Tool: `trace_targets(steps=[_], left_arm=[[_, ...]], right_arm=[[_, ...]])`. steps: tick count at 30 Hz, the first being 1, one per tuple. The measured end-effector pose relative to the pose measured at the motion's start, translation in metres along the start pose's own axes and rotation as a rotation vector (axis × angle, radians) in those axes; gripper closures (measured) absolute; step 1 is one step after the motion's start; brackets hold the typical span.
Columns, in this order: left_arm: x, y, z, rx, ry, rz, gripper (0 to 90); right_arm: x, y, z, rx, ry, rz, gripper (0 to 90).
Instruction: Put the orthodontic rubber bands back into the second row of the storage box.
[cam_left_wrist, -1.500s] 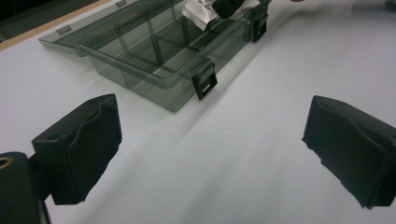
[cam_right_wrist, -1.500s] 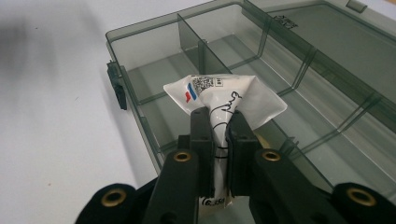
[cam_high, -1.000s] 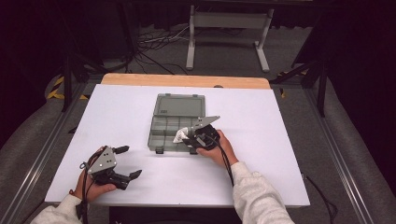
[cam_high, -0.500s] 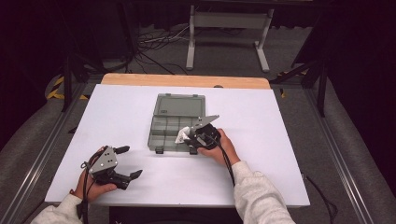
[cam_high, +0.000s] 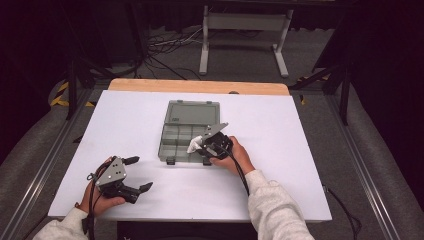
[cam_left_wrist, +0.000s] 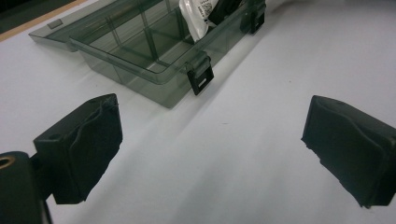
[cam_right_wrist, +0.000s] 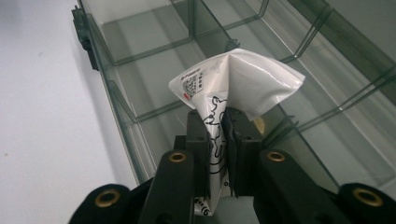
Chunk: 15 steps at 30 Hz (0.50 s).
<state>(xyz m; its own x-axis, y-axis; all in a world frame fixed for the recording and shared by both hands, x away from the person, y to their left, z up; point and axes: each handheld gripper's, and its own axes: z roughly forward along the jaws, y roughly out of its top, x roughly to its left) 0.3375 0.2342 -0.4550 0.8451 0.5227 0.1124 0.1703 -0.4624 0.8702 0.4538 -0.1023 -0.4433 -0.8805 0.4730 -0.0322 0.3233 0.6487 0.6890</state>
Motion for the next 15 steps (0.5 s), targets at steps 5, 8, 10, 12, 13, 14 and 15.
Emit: trace_targets(steps=[5,8,10,12,13,14,15], left_arm=[[-0.0001,0.0001,-0.0004,-0.003,0.002,-0.002,5.4],[-0.0004,0.0005,0.0001,-0.002,0.005,0.002,5.4],[-0.0004,0.0005,0.0002,0.0,0.006,0.003,5.4],[-0.0003,0.0005,-0.0002,0.001,0.008,0.004,5.4],[-0.0003,0.0005,-0.0005,0.001,0.009,0.005,5.4],[0.0001,0.0006,-0.0011,0.003,0.01,0.008,5.3],[-0.0001,0.0006,-0.0012,0.002,0.009,0.006,5.4]], right_arm=[[-0.0017,-0.0022,-0.0002,0.009,0.024,0.03,81.7],[-0.0015,-0.0024,-0.0008,0.009,0.022,0.03,77.0],[-0.0011,-0.0024,-0.0018,0.008,0.005,0.029,71.4],[-0.0023,-0.0037,-0.0043,0.002,-0.001,0.033,67.9],[-0.0025,-0.004,-0.0055,0.001,-0.001,0.044,65.5],[-0.0046,-0.0048,-0.0077,-0.009,-0.003,0.045,63.5],[-0.0051,-0.0051,-0.0093,-0.017,-0.001,0.054,62.6]])
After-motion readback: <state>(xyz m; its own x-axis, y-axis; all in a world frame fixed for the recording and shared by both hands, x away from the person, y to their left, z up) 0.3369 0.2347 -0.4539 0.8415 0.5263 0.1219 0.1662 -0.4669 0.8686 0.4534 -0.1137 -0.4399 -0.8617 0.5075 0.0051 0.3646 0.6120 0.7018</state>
